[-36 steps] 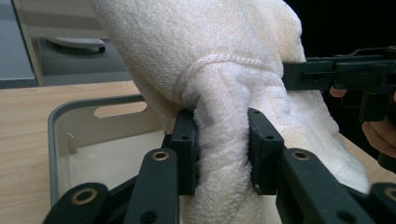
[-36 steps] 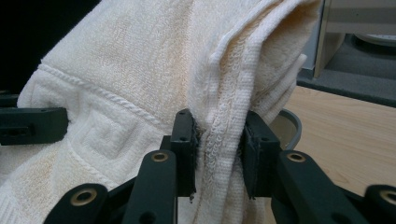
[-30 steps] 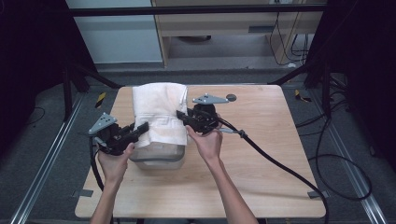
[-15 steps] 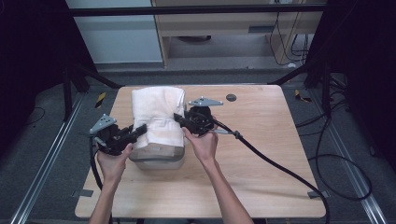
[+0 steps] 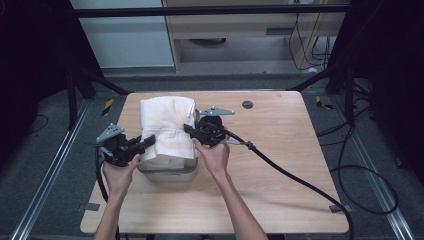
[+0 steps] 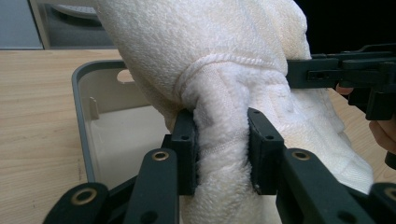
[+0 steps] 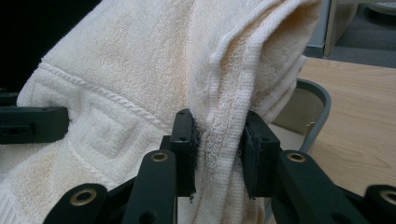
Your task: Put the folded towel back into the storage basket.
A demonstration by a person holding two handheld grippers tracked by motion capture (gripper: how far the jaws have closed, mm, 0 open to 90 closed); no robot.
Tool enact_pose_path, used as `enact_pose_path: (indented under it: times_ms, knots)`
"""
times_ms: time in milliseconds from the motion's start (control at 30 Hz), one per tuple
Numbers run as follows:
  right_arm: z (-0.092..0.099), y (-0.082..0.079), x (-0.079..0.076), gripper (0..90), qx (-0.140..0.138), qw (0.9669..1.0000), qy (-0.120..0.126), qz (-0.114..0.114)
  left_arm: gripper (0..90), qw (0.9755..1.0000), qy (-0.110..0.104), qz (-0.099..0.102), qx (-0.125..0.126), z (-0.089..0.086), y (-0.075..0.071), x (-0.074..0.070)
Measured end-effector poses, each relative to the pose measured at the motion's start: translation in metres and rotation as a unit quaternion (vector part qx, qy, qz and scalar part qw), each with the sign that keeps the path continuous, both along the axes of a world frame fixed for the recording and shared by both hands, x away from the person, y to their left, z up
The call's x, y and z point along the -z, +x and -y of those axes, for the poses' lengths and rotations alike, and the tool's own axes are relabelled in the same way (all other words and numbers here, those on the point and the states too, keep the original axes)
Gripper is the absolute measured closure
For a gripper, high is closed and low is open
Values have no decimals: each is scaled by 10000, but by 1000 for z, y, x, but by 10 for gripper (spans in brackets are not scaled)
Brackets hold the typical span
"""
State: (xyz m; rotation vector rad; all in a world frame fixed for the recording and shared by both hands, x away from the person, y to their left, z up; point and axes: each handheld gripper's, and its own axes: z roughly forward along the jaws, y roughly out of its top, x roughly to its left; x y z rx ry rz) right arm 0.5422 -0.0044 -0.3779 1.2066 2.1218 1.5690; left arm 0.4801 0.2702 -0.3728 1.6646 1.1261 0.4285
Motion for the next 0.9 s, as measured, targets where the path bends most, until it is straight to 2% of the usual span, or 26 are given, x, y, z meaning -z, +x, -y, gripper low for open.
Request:
enact_pose_path:
  times_ms: [300,900]
  knots:
    - [-4,3,7,695,-15,10000,-6,-70,677,9999,20,-114,-10,-4,4,6]
    - [-13,5,25,694,54,9997,-134,-203,676,9991,262,-336,-70,-6,10,21]
